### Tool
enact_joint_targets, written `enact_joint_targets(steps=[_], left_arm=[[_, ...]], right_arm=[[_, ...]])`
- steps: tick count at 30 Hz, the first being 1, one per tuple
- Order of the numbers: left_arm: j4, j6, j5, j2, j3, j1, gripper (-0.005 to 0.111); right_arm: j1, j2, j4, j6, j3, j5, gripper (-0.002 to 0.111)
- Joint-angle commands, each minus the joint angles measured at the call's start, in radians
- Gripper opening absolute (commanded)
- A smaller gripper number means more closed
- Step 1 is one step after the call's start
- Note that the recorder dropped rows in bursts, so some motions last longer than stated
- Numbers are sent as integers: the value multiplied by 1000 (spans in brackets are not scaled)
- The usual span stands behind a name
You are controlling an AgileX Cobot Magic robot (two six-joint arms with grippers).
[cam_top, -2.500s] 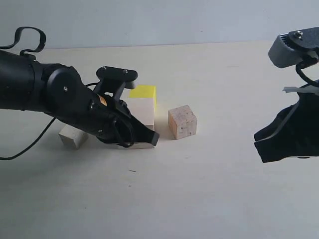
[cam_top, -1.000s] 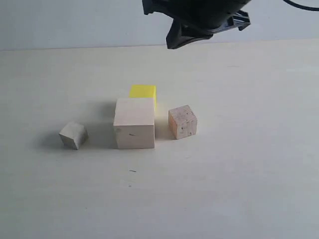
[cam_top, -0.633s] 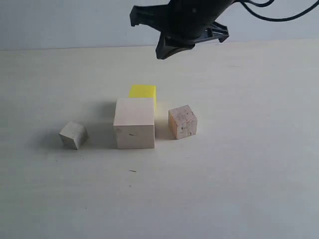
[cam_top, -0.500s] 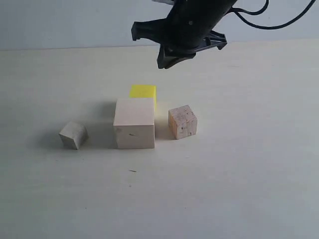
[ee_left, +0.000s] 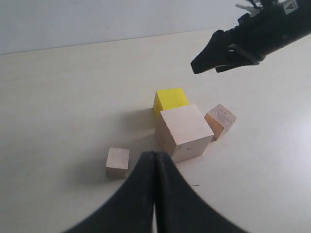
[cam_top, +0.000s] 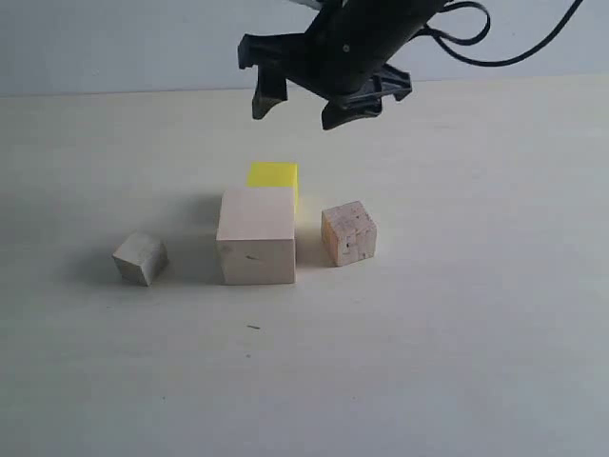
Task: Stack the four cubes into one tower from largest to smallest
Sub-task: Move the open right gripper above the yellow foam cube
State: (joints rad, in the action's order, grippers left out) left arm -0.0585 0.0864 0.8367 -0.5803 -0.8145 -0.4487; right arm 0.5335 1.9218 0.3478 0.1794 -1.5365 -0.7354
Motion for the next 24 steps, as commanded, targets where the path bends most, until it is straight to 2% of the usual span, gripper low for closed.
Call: enact_joint_targets(steps=[1, 4, 9, 19, 24], left_arm=[[-6, 1, 0, 5, 3, 1, 0], [-6, -2, 0, 5, 3, 1, 0], [-6, -2, 54, 5, 5, 1, 0], [-6, -2, 58, 8, 81, 1, 0], [-6, -2, 58, 8, 81, 1, 0]], right_arm=[[2, 39, 47, 27, -9, 1, 76], [2, 50, 33, 57, -17, -5, 76], [2, 50, 33, -25, -17, -9, 76], [2, 50, 60, 31, -17, 51, 76], [2, 48, 143, -8, -17, 80, 76]])
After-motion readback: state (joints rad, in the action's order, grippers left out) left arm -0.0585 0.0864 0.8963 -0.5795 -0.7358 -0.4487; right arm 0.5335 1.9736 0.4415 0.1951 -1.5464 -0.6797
